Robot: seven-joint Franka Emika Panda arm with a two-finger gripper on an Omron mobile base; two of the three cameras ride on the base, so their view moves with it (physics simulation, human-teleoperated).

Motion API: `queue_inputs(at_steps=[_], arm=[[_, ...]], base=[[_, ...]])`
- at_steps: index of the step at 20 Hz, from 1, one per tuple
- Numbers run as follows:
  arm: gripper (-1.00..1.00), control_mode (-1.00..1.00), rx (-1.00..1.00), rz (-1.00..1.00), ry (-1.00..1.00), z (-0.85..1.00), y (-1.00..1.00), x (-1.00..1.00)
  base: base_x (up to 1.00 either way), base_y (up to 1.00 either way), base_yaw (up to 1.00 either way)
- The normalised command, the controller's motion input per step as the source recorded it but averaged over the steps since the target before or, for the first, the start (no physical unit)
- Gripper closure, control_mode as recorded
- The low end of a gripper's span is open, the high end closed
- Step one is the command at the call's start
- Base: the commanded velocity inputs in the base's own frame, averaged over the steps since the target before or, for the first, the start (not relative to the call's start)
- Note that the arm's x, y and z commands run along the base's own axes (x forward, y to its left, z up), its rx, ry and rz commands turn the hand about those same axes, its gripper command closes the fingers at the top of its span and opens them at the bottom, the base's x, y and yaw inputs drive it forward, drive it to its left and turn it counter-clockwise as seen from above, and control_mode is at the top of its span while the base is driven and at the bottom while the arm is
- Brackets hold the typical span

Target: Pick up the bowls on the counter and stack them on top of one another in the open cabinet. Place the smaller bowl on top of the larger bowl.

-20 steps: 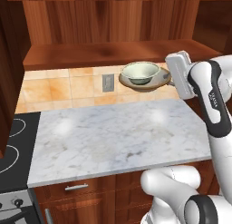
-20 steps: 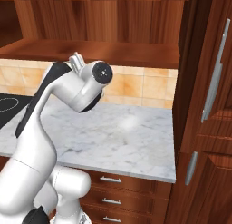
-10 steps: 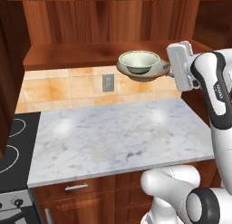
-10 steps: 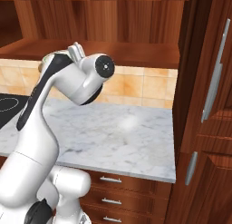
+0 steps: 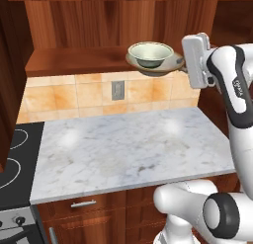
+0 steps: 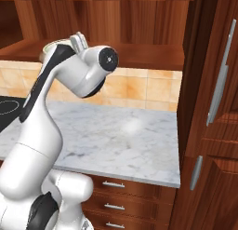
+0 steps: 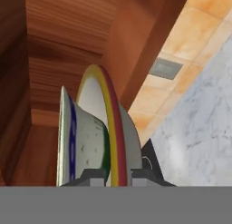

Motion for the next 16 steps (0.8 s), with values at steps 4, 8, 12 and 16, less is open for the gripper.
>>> queue_inputs(at_steps=[4,8,12,16], arm=[[1.00,-1.00,0.00,0.00,-0.01,0.30,0.00,0.24],[1.00,-1.00,0.00,0.00,0.00,0.07,0.00,0.40],[1.00,-1.00,0.00,0.00,0.00,0.00,0.00,0.55],[1.00,-1.00,0.01,0.00,0.00,0.00,0.00,0.56]], base=[[0.00,0.00,0.00],[0.00,0.00,0.00],[0.00,0.00,0.00],[0.00,0.00,0.00]])
